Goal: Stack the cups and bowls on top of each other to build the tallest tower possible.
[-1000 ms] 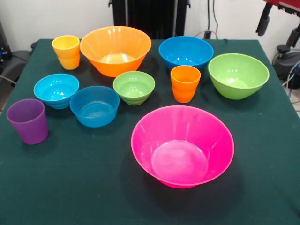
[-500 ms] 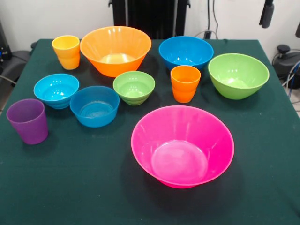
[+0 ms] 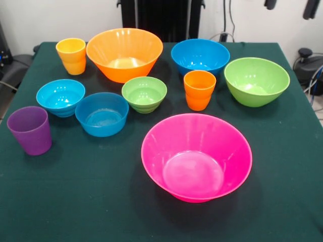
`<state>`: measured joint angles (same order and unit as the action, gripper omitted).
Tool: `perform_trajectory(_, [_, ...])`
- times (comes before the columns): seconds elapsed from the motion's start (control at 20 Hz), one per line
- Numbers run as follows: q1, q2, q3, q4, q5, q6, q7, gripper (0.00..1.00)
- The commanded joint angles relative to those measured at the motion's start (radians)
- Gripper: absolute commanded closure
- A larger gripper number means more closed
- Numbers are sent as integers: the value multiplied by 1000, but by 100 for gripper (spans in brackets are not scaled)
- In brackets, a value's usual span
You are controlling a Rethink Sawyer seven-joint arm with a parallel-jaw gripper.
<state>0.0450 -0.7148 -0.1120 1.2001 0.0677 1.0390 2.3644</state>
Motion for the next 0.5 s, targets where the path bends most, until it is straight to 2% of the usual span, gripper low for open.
perform_trajectory(0.05, [-40,-7,87,218,-107,-135,-193,0])
perform_trajectory(0.5, [-47,10,99,292,-143,-271,-126,0])
